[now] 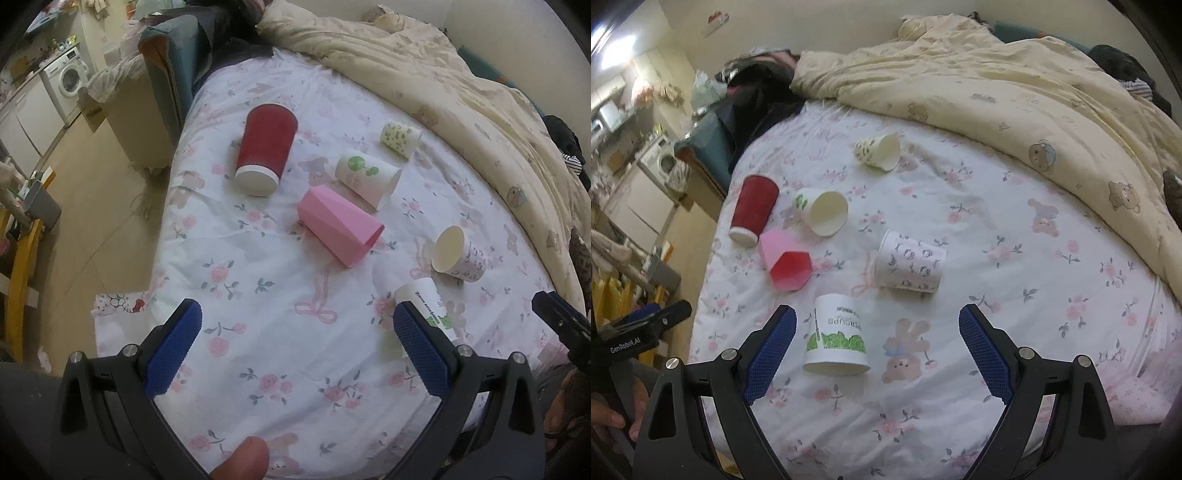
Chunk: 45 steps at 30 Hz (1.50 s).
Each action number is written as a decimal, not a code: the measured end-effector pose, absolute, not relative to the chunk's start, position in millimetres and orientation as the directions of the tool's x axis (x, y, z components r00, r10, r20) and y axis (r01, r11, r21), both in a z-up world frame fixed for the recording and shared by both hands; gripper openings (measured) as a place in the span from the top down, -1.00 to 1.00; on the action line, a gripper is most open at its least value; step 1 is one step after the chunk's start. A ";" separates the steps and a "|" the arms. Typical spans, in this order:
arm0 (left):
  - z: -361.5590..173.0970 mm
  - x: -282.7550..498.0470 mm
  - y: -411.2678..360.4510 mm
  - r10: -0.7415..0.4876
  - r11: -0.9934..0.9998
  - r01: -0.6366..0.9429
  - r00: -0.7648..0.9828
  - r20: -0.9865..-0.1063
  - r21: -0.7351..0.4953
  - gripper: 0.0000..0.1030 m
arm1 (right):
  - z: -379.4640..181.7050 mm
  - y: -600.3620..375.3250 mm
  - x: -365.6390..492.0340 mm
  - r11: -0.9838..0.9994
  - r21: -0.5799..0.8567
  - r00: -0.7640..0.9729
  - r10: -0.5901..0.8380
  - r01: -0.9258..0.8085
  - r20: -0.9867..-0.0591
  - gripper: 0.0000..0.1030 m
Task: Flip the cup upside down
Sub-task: 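Stand the cup on the bed and open the right gripper, then move the left gripper around the standing cup and grasp it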
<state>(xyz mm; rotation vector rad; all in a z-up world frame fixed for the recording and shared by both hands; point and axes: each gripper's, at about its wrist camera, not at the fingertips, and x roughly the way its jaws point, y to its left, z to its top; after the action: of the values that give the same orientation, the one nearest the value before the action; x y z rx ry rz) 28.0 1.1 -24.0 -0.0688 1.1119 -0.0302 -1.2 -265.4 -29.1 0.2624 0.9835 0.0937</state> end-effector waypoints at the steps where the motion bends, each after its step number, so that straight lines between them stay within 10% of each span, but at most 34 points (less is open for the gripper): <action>1: -25.2 28.4 -1.4 -0.058 0.997 -0.011 0.436 -0.898 -0.070 -0.99 | -30.0 -268.0 -1.7 0.963 0.265 0.556 0.200 0.039 -0.807 -0.79; 16: -69.1 57.1 -45.8 -0.074 0.994 -0.064 0.227 -0.971 -0.091 -0.97 | -54.5 -313.6 -5.4 0.930 0.268 0.528 0.099 0.253 -0.844 -0.79; 45: -161.7 102.6 -136.8 -0.141 0.984 -0.130 -0.123 -0.982 -0.125 -0.06 | -63.8 -341.9 -2.4 0.877 0.332 0.500 0.126 0.348 -0.857 -0.79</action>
<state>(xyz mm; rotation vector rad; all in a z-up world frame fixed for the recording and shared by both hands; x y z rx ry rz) 102.6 -136.8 -161.7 -0.2049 1.6981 -0.0103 -2.4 -341.9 -63.8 0.5070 1.0508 -0.1414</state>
